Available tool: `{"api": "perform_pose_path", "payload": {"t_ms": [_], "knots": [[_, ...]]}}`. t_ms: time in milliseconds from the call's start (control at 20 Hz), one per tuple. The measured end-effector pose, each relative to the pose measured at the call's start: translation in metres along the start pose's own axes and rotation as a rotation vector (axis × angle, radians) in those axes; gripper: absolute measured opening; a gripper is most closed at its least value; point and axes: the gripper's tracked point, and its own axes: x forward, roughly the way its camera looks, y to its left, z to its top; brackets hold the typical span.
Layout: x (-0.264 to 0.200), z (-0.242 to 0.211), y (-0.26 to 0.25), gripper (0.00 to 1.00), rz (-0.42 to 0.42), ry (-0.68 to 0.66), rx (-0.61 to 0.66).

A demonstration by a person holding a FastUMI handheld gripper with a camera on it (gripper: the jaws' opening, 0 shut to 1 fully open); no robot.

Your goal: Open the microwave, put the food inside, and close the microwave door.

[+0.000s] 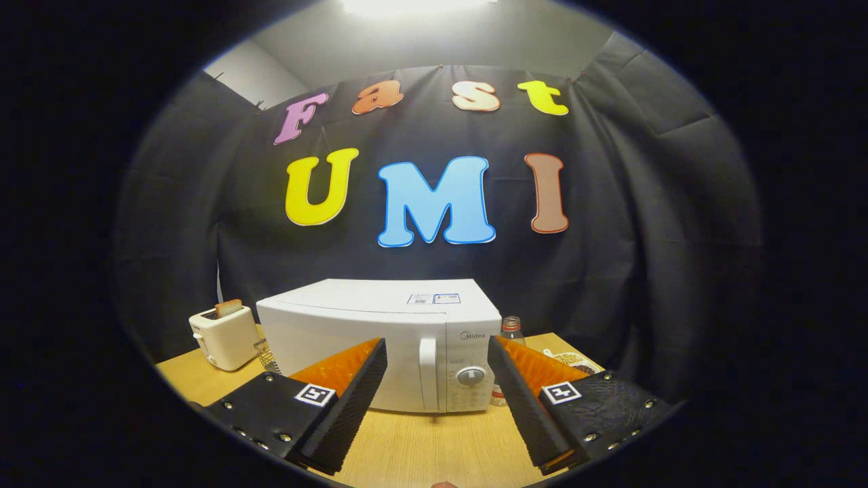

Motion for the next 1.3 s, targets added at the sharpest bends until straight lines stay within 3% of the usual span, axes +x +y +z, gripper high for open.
{"api": "perform_pose_path", "payload": {"t_ms": [650,750,850,900,950,1000,1250,1300], "knots": [[0.104,-0.097,0.001,0.95,0.050,0.199,0.030],[0.110,-0.107,0.002,0.78,0.051,0.225,0.045],[0.114,-0.112,0.008,0.70,0.066,0.233,0.051],[0.115,-0.112,0.010,0.57,0.073,0.233,0.046],[0.115,-0.113,0.015,0.52,0.081,0.230,0.037],[0.115,-0.112,0.016,0.39,0.073,0.230,0.021],[0.115,-0.113,0.016,0.17,0.050,0.248,-0.019],[0.116,-0.114,0.016,0.17,0.059,0.251,-0.015]]}}
